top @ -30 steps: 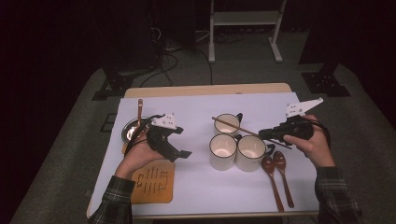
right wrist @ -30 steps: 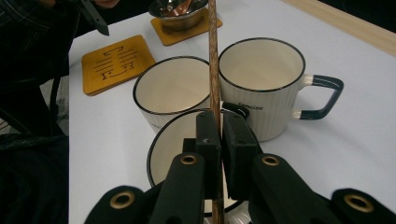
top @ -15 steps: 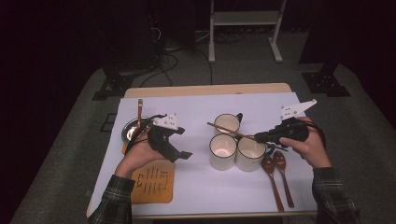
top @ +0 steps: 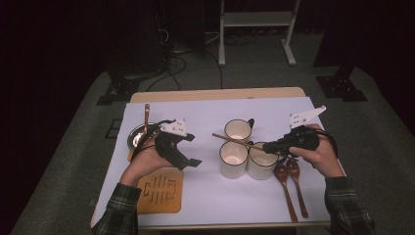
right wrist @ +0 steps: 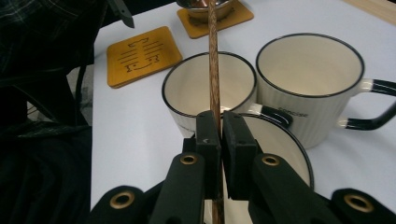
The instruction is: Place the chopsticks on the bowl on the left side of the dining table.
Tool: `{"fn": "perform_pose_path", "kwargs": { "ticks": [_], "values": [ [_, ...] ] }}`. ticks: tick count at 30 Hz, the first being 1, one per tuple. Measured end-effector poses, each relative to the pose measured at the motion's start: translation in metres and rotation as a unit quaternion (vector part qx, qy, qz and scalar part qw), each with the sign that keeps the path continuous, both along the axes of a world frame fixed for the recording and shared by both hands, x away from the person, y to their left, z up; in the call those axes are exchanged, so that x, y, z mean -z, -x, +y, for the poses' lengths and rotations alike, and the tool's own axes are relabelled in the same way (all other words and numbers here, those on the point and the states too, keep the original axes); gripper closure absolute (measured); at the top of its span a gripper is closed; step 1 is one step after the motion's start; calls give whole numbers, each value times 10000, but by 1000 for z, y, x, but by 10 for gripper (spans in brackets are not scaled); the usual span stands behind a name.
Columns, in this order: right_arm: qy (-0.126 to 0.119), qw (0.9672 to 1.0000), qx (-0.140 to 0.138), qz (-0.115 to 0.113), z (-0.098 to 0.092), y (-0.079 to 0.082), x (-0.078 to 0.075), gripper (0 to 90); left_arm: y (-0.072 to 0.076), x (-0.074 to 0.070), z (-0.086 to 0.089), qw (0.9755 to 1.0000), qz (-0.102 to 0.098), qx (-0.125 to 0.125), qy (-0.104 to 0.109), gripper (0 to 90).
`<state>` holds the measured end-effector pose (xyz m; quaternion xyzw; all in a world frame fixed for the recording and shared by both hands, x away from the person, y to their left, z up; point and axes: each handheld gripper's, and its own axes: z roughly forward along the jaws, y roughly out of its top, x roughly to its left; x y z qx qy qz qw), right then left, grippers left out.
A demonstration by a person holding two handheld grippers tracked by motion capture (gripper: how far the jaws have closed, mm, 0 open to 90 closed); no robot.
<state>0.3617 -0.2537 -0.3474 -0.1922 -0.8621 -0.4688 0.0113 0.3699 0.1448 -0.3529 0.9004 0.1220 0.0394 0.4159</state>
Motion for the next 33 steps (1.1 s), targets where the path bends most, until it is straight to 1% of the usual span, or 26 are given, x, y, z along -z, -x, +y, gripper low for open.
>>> {"fn": "perform_pose_path", "kwargs": {
  "ticks": [9,16,23,27,33],
  "values": [
    [37,9998,-161,77,10,1,4,851,1,-1,-1,10000,-45,56,-41,42],
    [62,9996,-276,92,17,3,4,851,1,-4,2,10000,-55,4,32,42],
    [89,9992,-372,104,22,4,4,851,0,-5,1,10000,-61,31,25,42],
    [80,9991,-412,107,24,4,5,851,-1,-4,0,10000,15,40,43,42],
    [100,9988,-461,110,28,3,4,851,0,-5,-3,9999,16,101,30,42]
  ]
}}
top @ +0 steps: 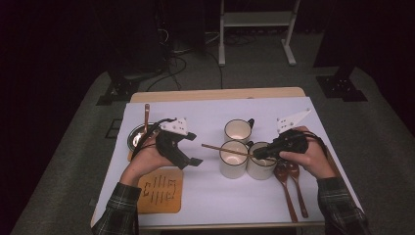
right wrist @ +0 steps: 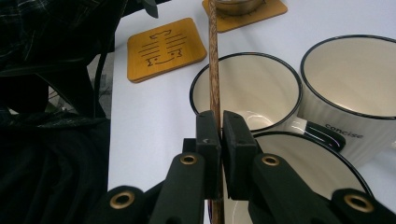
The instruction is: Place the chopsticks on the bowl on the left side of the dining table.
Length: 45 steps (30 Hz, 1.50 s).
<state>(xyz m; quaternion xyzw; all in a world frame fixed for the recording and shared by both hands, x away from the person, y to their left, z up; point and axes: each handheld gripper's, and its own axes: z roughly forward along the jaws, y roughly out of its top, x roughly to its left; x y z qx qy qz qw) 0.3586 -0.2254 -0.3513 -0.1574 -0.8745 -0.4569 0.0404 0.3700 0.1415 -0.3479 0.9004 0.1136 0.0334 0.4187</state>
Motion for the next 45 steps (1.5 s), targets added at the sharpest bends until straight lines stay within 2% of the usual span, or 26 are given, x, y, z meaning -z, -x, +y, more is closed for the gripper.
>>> {"fn": "perform_pose_path", "kwargs": {
  "ticks": [10,33,41,45],
  "values": [
    [46,9999,-92,-15,8,-4,-3,851,-3,-4,-4,9999,70,125,3,48],
    [113,9993,-368,-45,34,-11,-7,851,-4,-10,-18,9992,-42,405,-47,66],
    [155,9988,-460,-75,41,-13,-7,851,-4,-12,-23,9989,15,459,30,125],
    [147,9986,-494,-84,44,-14,-7,851,-2,-13,-27,9985,8,550,-4,161]
  ]
}}
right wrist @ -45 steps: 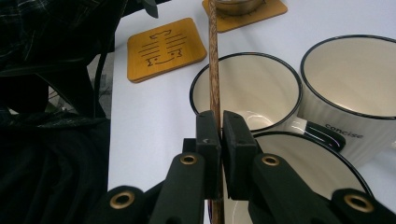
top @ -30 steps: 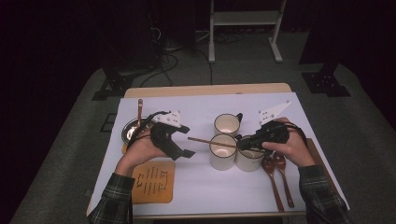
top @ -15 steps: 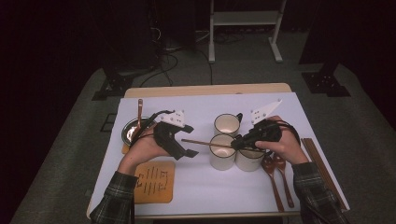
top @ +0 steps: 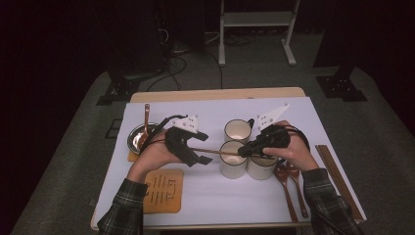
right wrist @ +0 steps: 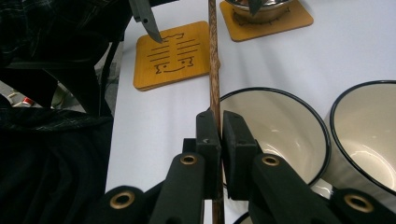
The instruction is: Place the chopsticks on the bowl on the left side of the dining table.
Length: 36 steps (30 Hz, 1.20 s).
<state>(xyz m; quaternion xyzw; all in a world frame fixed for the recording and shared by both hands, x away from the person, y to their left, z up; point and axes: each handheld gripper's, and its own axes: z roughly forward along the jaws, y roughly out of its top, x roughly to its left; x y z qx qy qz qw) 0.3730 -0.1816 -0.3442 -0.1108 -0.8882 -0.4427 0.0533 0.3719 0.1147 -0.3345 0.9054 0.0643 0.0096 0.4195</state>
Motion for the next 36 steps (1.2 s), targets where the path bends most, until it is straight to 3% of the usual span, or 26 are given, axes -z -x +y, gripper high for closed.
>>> {"fn": "perform_pose_path", "kwargs": {
  "ticks": [17,36],
  "values": [
    [43,9999,-156,25,14,-3,1,851,3,-1,-11,9997,-75,192,-136,325],
    [43,9995,-305,28,29,-5,0,851,3,2,-20,9987,-12,419,-306,470]
  ]
}}
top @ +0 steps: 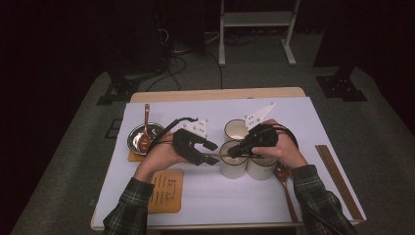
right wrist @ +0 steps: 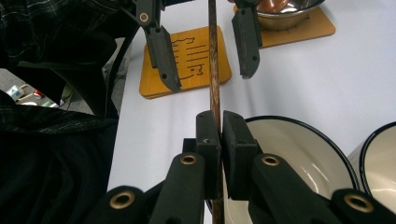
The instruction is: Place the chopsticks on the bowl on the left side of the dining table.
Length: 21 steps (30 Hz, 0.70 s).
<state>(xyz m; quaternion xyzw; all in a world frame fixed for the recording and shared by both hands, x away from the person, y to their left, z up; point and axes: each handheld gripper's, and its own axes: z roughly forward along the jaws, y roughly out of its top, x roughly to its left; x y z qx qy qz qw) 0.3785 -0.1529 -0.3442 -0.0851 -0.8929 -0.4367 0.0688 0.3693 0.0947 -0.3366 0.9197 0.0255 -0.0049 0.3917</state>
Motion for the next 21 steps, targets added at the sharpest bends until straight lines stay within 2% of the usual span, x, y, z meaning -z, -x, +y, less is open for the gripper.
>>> {"fn": "perform_pose_path", "kwargs": {
  "ticks": [11,21],
  "values": [
    [30,10000,-42,-4,3,0,0,851,2,2,-7,9998,32,52,-204,539],
    [32,10000,-69,-14,5,1,0,851,1,2,-11,9997,61,65,-230,597]
  ]
}}
